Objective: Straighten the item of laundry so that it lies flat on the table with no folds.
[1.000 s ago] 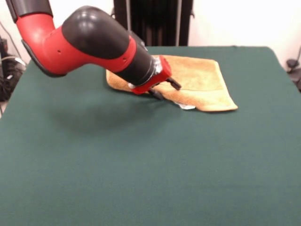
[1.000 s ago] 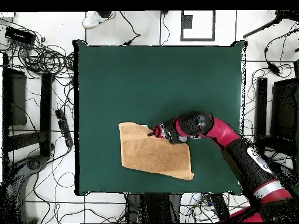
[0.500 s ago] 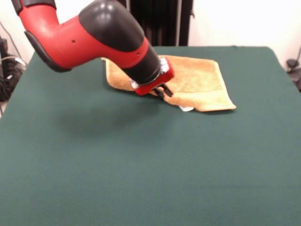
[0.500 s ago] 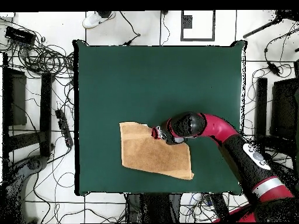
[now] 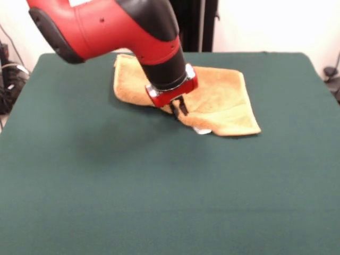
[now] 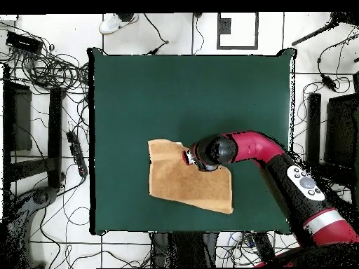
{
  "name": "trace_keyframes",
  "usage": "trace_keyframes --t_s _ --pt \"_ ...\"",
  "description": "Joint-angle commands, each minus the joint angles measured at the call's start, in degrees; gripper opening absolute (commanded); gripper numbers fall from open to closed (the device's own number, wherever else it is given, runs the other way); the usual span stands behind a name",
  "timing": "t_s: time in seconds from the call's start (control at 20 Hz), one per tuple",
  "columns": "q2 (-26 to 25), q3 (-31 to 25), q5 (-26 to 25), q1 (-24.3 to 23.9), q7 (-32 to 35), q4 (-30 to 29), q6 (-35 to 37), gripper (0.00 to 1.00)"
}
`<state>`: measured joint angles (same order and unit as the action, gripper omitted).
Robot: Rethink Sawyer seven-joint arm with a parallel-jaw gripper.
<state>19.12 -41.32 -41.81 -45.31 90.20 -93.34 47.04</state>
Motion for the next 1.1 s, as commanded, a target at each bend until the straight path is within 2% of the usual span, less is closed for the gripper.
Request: trace_keyframes --t_s 0.05,0.2,0.45,0.65,0.75,0.8,1.0,1.1 --pt "10.5 2.44 -11.37 5.44 1.36 -0.75 -14.13 0.0" --pt "13.49 4.12 -14.63 7.58 2.62 -0.88 -15.98 0.0" --pt "17.42 4.08 -15.4 8.91 -0.4 -0.41 -15.86 0.0" --pt "18.8 5.61 -20.48 11.6 -1.19 2.0 -18.74 0.0" --pt "19.03 6.73 -22.14 12.59 0.49 2.93 -20.23 0.0" --pt "19.07 7.72 -22.42 13.25 3.1 3.26 -21.96 1.0" --pt "18.39 6.05 -20.9 13.04 -0.36 3.99 -20.24 1.0" --pt "18.6 6.3 -18.07 12.35 3.53 3.34 -22.01 1.0"
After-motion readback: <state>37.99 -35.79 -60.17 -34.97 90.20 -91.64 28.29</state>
